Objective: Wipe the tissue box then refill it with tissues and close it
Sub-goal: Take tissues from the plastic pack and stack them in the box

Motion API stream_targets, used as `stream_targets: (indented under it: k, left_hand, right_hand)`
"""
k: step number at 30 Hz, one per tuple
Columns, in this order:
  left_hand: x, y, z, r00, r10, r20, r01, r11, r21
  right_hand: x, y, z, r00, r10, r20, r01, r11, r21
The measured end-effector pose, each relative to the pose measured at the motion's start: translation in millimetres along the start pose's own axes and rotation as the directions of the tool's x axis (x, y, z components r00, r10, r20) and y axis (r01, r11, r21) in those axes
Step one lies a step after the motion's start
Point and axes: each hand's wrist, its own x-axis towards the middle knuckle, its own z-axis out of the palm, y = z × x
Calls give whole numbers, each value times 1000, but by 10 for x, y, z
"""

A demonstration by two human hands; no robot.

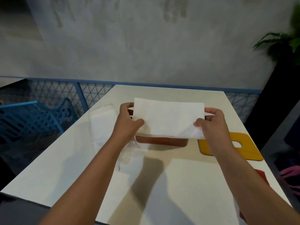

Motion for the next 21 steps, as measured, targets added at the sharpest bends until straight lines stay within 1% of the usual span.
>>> stream_targets:
  k: [3,5,6,8,11,13,15,18,21]
  left_hand:
    - [257,95,0,999,42,-29,-39,995,96]
    - [415,133,19,996,88,-16,-82,968,237]
    - [494,154,40,994,111,6,-107,938,328]
    - [631,168,105,988,142,66,-155,842,516]
    - [794,119,218,978,90,186,-196,691,696]
    - [886,32,291,966,53,253,-233,603,763]
    - [956,-60,351,960,36,277,-252,544,800]
    - [1036,-173,423,956,-10,294,-251,495,832]
    - [1085,-237,476,948,-49,315,-257,470,844]
  right_hand:
    - [181,-186,63,999,-50,-5,48,988,-144]
    - [314,-244,149,998,-57,1,55,961,-270]
    - [392,-257,200,998,-61,2,58,940,-337]
    - [538,-246,295,999,-53,11,53,890,-453]
    - [701,-179,425,999,-11,51,39,801,-598]
    - [760,-115,502,995,-1,100,71,711,-699]
    - [812,-30,563,990,7,139,103,638,-763]
    - [878,102,642,987,29,159,110,594,-797]
    - [918,179,718,980,65,186,131,489,-863]
